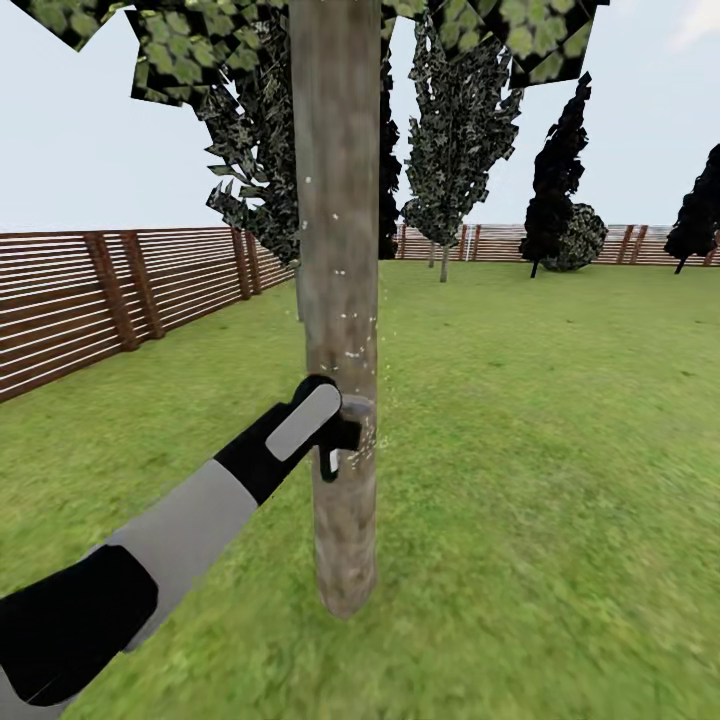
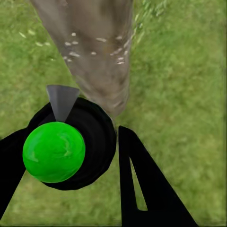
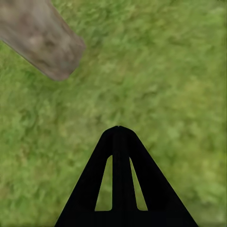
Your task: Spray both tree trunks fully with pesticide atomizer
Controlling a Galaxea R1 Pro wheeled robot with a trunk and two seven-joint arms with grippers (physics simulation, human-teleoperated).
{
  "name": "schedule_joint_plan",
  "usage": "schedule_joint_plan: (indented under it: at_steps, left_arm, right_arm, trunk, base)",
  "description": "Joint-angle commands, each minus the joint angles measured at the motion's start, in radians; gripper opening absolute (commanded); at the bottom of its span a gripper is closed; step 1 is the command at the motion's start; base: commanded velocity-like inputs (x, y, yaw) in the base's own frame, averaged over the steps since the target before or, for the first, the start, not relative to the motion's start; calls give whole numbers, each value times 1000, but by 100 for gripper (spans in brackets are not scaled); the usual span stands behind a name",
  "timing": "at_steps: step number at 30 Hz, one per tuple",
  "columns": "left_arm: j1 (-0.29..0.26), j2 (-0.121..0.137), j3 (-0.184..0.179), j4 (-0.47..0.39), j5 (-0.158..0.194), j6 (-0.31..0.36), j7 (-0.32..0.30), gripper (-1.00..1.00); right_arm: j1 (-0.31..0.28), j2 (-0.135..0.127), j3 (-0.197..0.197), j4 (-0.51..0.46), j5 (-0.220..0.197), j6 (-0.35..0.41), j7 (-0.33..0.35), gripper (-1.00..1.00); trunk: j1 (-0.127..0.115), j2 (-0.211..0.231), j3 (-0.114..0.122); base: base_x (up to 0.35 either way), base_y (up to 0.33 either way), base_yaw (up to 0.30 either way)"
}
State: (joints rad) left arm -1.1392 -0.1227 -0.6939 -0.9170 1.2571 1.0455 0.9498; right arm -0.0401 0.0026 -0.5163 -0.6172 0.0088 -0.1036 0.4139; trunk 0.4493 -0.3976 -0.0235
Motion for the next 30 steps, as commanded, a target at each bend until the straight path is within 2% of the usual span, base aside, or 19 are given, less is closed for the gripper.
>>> schedule_joint_plan:
  at_steps: [1, 3, 7, 9, 12, 17, 20, 23, 26, 30]
  left_arm:
    - [40, 16, -1, -21, 7, 2, 12, -100]
    - [103, 43, -1, -38, 7, 2, 12, -100]
    - [182, 59, 0, -44, 4, 2, 11, -100]
    - [203, 73, 0, -47, 4, -31, 12, -100]
    - [220, 95, 0, -48, 4, -79, 11, -100]
    - [250, 108, 1, -48, 4, -122, 10, -100]
    - [252, 109, 1, -48, 4, -126, 8, -100]
    - [253, 132, 1, -44, 4, -128, -50, -100]
    - [253, 147, -1, -43, 4, -128, -79, -100]
    - [254, 150, -1, -47, 4, -128, -84, -100]
  right_arm:
    - [-1, 1, -5, 1, 1, -2, 8, -100]
    - [-1, 1, -5, 1, 1, -2, 8, -100]
    - [-1, 1, -5, 1, 2, -2, 8, -100]
    - [-1, 1, -5, 1, 2, -2, 8, -100]
    - [-1, 1, -5, 1, 2, -2, 8, -100]
    - [-1, 1, -5, 1, 2, -2, 8, -100]
    - [-1, 1, -5, 1, 2, -2, 8, -100]
    - [-1, 1, -5, 1, 1, -2, 8, -100]
    - [-1, 1, -5, 1, 1, -2, 8, -100]
    - [-1, 1, -6, 1, 0, -2, 8, -100]
  trunk:
    - [1, -2, -2]
    - [1, -2, -2]
    - [1, -2, -2]
    - [1, -2, -2]
    - [1, -2, -2]
    - [1, -2, -2]
    - [1, -2, -2]
    - [1, -2, -2]
    - [1, -2, -2]
    - [1, -2, -2]
  base:
    - [0, 115, 0]
    - [0, 245, 0]
    - [0, 311, -43]
    - [0, 330, -189]
    - [0, 334, -232]
    - [0, 335, -245]
    - [0, 336, -247]
    - [0, 336, -247]
    - [0, 336, -247]
    - [0, 336, -247]
